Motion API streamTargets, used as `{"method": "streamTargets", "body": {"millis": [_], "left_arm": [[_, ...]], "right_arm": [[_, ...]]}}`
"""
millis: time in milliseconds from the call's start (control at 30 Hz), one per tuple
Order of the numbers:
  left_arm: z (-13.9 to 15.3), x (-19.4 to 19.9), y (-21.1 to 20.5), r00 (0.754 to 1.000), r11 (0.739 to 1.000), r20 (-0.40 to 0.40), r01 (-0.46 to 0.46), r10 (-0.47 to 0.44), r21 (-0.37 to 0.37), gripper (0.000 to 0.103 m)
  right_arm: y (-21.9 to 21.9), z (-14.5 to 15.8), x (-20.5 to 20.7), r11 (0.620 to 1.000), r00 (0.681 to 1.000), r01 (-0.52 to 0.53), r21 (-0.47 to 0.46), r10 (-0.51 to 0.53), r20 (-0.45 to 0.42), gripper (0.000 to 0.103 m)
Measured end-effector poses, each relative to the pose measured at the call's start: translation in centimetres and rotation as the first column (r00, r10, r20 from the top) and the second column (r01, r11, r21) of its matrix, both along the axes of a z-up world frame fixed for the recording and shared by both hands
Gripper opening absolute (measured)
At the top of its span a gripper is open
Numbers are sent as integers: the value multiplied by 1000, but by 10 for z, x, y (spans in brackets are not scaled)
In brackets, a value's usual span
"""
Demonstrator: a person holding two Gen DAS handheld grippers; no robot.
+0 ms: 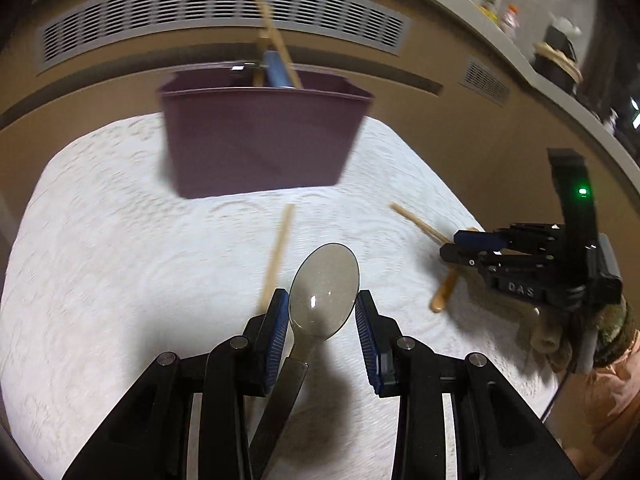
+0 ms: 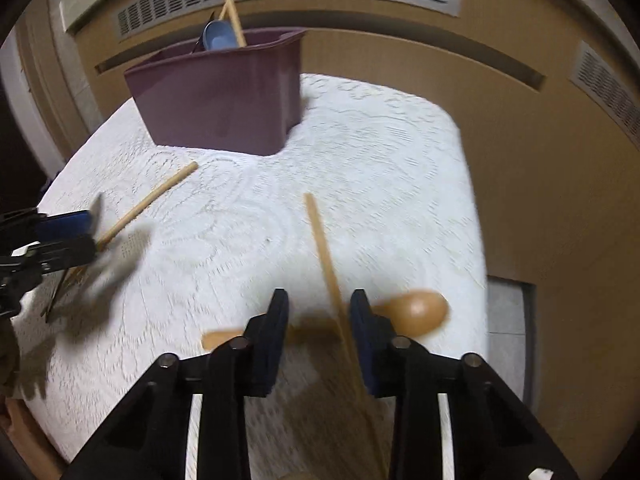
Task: Organize utensils
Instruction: 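Grasp the second grey spoon with the left tool while the right tool grasps a chopstick, then lift the grey spoon and chopstick and carry both above the purple caddy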
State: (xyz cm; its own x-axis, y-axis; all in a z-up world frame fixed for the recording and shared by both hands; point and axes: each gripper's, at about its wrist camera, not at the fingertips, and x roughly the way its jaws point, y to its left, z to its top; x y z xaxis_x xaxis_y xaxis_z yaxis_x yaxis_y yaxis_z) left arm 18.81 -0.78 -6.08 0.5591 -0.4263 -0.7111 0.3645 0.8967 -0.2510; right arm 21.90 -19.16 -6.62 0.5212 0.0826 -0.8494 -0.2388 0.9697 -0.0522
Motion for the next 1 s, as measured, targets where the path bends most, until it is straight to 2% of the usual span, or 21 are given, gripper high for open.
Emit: {"method": "streamTargets", "body": {"millis": [167, 300, 367, 733, 1000], "left_arm": [[-7, 2, 19, 999, 998, -20, -39, 38, -48, 35], [-11, 0, 23, 999, 997, -35, -43, 40, -60, 35], [-13, 0, 22, 998, 997, -39, -42, 39, -61, 35], [6, -20, 19, 1000, 999, 13, -27, 27, -45, 35], [38, -48, 19, 994, 998, 105, -30, 36, -55, 35]], "right_arm": [[6, -9, 20, 999, 998, 11, -37, -13, -58, 22], [10, -11, 19, 998, 997, 7, -61, -12, -75, 8], [16, -8, 12, 998, 998, -8, -65, 3, -70, 6], [45, 33, -37, 990, 996, -84, 112, 87, -22, 6], [49, 55, -63, 976, 995, -98, 192, 92, 42, 6]]}}
